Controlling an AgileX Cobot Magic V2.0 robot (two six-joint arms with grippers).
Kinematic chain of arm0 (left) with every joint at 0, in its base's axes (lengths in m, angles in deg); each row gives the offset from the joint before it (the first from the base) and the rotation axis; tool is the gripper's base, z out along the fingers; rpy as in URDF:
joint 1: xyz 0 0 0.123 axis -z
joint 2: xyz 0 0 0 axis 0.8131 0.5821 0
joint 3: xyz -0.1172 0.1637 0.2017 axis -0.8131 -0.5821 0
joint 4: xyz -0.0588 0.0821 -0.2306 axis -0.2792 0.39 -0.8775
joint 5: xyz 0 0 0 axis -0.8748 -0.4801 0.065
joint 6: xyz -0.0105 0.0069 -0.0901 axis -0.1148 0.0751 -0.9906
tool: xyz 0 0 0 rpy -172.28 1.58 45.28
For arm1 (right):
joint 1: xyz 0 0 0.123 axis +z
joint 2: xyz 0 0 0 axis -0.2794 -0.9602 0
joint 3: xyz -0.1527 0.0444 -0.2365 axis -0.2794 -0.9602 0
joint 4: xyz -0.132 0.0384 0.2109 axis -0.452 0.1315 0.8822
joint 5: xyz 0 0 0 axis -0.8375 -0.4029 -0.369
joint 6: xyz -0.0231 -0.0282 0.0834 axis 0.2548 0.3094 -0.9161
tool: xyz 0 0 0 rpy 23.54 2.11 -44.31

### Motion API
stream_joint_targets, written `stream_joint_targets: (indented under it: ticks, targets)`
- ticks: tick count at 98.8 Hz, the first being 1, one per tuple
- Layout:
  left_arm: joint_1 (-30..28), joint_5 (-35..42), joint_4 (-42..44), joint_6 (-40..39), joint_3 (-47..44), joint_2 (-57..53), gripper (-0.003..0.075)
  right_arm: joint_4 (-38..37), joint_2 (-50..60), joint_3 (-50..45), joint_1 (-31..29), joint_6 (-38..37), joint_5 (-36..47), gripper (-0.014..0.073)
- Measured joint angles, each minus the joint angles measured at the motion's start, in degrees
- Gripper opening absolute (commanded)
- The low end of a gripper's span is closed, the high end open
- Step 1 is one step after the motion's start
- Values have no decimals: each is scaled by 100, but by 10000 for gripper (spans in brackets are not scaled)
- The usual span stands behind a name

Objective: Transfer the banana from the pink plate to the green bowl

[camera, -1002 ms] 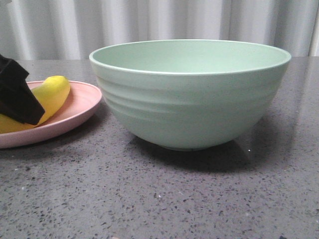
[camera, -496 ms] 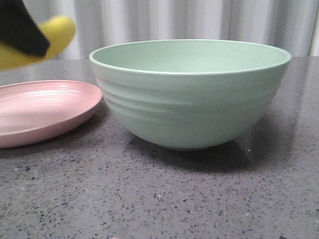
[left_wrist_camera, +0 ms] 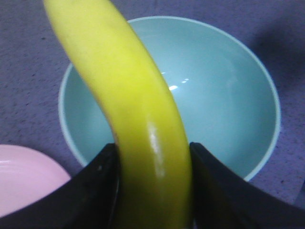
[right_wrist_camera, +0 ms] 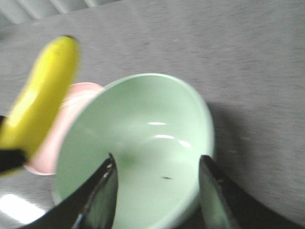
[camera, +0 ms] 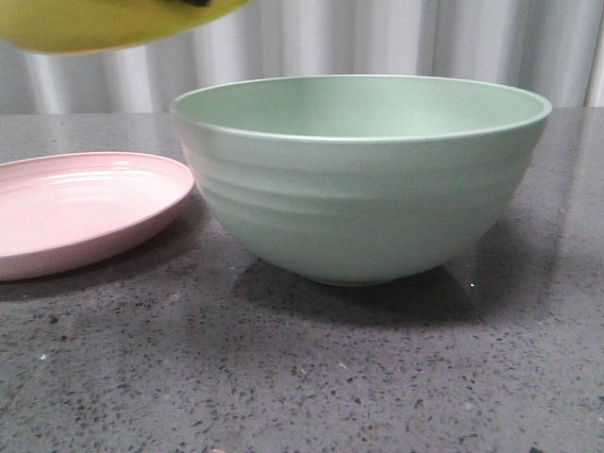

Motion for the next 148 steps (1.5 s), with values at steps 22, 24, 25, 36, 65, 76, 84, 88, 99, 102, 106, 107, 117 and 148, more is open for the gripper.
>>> stream_joint_targets:
  ticks: [22, 24, 25, 36, 65, 76, 84, 88, 99, 102, 106, 107, 117, 148]
  targets:
    - [637, 237, -61, 0, 15, 437, 230, 993, -979, 294, 617, 0, 702, 348]
    - [679, 253, -84, 0, 15, 487, 230, 1044, -1074, 308, 646, 0, 732, 348]
    - [691, 255, -100, 0, 15, 500, 230, 1095, -1106, 307, 647, 0, 760, 348]
    - [843, 378, -171, 0, 15, 588, 230, 1526, -1576, 342, 689, 0, 878, 348]
    - [866, 495, -255, 0, 15, 620, 230, 2330, -2313, 366, 703, 11, 1110, 342]
    - [866, 485, -255, 0, 15, 620, 230, 2443, -2366, 366, 703, 11, 1136, 342]
    - [866, 485, -255, 0, 15, 620, 232, 2453, -2370, 366, 703, 11, 1141, 322]
    - [866, 485, -255, 0, 15, 620, 232, 2456, -2370, 366, 703, 11, 1141, 290]
    - [866, 485, -257, 0, 15, 629, 249, 2507, -2370, 378, 717, 11, 1141, 122]
    - [866, 485, -257, 0, 15, 629, 267, 2519, -2370, 388, 721, 11, 1141, 76]
    - [866, 485, -257, 0, 15, 629, 307, 2533, -2370, 388, 721, -30, 1141, 13]
    - [866, 485, -257, 0, 15, 629, 314, 2533, -2370, 388, 721, -30, 1141, -6]
    - [866, 524, -267, 0, 15, 629, 420, 2525, -2379, 388, 731, 14, 1130, -71]
    - [866, 574, -274, 0, 29, 570, 430, 2558, -2326, 388, 719, 107, 1265, -71]
